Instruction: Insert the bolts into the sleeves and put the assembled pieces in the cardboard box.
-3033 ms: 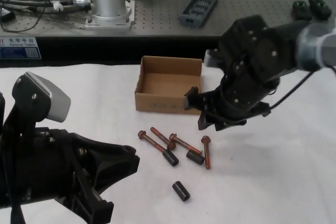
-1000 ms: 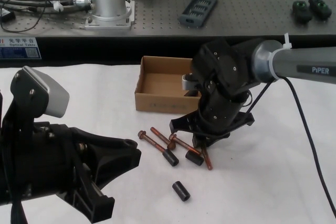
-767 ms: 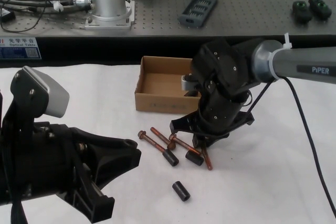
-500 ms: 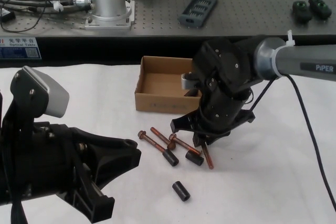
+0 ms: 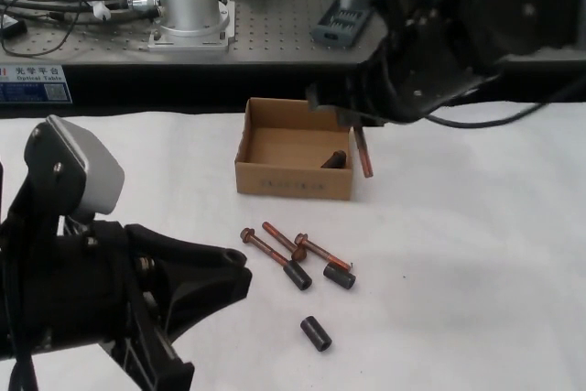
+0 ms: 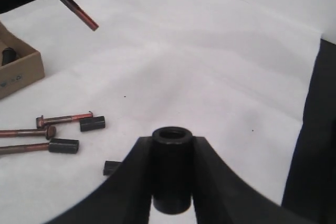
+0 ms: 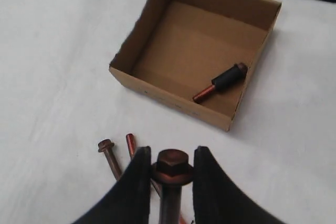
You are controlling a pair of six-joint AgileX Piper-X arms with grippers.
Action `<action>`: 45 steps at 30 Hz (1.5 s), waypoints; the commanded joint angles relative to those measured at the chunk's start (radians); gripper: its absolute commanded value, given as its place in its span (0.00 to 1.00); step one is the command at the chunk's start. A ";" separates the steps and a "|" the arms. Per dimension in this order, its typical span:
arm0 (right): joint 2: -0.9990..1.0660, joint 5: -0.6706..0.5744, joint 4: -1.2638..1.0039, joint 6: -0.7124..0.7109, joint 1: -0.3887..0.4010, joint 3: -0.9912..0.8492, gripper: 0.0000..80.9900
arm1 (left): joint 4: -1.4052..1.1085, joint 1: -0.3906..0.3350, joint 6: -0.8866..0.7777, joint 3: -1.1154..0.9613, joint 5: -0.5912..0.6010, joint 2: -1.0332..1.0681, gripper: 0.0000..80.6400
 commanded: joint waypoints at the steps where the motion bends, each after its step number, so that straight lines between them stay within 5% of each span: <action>1: -0.082 -0.031 -0.068 -0.006 0.003 0.095 0.07 | -0.042 0.000 0.017 0.005 0.057 0.021 0.01; 12: -0.483 -0.237 -0.497 -0.006 0.003 0.482 0.07 | -0.301 0.000 -0.042 0.015 0.234 0.204 0.01; 28: -0.734 -0.605 -0.685 0.032 0.005 0.617 0.07 | -0.678 -0.003 -0.224 0.015 0.435 0.281 0.01; 38: -0.726 -0.557 -0.757 -0.025 0.134 0.618 0.07 | -0.703 -0.041 -0.271 0.015 0.447 0.281 0.01; 45: -0.674 -0.546 -0.818 -0.026 0.149 0.619 0.07 | -0.705 -0.056 -0.290 0.015 0.447 0.281 0.01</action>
